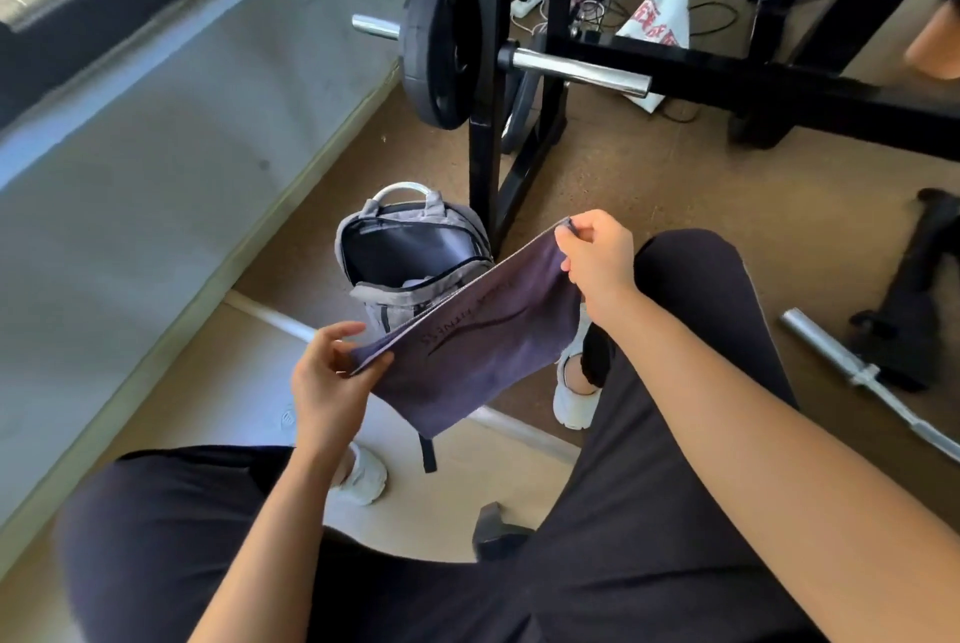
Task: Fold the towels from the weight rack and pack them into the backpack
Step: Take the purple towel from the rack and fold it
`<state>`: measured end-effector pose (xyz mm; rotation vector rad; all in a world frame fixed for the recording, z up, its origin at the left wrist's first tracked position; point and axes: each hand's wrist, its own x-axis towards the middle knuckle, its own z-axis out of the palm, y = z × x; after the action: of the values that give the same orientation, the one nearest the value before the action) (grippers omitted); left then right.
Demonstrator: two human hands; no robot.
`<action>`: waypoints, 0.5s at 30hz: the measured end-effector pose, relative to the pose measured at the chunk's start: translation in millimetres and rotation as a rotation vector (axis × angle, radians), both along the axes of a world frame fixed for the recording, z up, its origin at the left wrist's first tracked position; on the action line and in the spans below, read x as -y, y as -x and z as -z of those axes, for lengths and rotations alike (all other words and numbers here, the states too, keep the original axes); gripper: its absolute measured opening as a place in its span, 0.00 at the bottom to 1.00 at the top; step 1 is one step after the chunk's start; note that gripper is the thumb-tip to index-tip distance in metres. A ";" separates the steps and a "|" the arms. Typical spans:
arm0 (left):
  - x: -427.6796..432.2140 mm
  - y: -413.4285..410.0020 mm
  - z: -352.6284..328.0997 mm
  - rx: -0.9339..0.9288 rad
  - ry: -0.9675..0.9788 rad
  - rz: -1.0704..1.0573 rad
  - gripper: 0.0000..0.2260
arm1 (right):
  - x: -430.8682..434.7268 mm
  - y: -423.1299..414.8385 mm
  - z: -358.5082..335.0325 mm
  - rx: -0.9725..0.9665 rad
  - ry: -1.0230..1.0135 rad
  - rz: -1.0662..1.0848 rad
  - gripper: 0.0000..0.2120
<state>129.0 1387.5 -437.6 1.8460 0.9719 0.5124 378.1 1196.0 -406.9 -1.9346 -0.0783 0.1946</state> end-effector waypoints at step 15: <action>-75.3 12.5 -17.1 -0.283 -0.355 -0.102 0.06 | -38.2 18.5 -0.6 0.194 0.135 -0.494 0.01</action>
<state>116.5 1462.8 -420.4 2.2387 1.2295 0.5199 359.5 1234.2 -406.4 -2.0357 -0.6909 0.3447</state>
